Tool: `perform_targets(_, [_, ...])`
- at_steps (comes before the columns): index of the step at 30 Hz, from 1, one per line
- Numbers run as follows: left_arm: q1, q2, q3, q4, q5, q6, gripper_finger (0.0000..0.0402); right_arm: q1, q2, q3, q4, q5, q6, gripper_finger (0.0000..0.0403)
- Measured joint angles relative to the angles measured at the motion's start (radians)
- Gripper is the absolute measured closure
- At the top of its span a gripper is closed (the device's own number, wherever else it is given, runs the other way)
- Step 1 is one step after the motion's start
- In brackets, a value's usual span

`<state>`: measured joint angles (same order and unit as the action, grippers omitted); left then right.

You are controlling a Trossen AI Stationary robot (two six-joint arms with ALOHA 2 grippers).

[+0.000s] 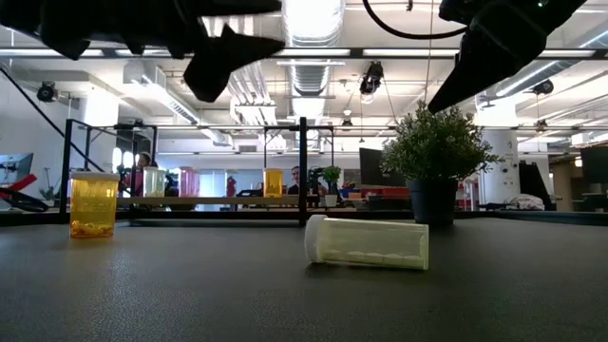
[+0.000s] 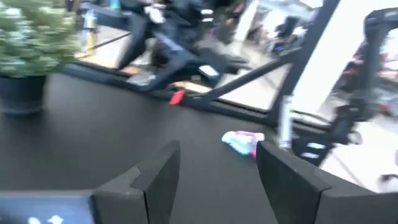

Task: Pick and place medicine bottles onto shelf by color
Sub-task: Put the top blue medicine bottle on the shelf aligned with the other blue medicine bottle

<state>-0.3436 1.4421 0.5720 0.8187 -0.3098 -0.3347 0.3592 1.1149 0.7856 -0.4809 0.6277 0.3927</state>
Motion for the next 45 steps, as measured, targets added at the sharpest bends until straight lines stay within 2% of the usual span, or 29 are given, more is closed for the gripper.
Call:
perform_targets(7, [-0.072, 0.096, 0.018, 0.151, -0.04, 0.0, 0.0206, 0.0, 0.0, 0.0, 0.078, -0.002, 0.008, 0.0174])
perform_targets(9, [-0.078, 0.118, 0.025, 0.168, -0.043, 0.0, 0.0206, 0.0, 0.0, 0.001, 0.11, -0.041, 0.066, 0.0174])
perform_targets(13, [-0.089, 0.156, 0.03, 0.2, -0.044, -0.002, 0.0206, -0.005, 0.0, 0.001, 0.16, -0.194, 0.319, 0.0174])
perform_targets(17, [-0.097, 0.17, 0.029, 0.203, -0.044, -0.002, 0.0206, 0.008, 0.0, 0.001, 0.131, -0.42, 0.618, 0.0174])
perform_targets(23, [-0.098, 0.17, 0.023, 0.191, -0.044, 0.001, 0.0206, 0.121, 0.027, 0.001, 0.099, -0.445, 1.139, 0.0174])
perform_targets(26, [-0.098, 0.169, 0.009, 0.188, -0.044, 0.008, 0.0206, 0.185, 0.051, 0.001, 0.051, -0.456, 1.35, 0.0174])
perform_targets(31, [-0.098, 0.168, -0.018, 0.183, -0.043, 0.046, 0.0206, 0.272, 0.104, 0.001, -0.082, -0.55, 1.661, 0.0174])
perform_targets(38, [-0.095, 0.162, -0.02, 0.183, -0.043, 0.232, 0.0206, 0.334, 0.151, 0.02, -0.083, -0.642, 1.972, 0.0174])
perform_targets(42, [-0.094, 0.16, -0.02, 0.183, -0.048, 0.35, 0.0206, 0.337, 0.162, 0.048, -0.089, -0.656, 2.042, 0.0174])
perform_targets(45, [-0.086, 0.16, -0.02, 0.183, -0.098, 0.409, 0.0206, 0.337, 0.176, 0.064, -0.092, -0.663, 2.043, 0.0174])
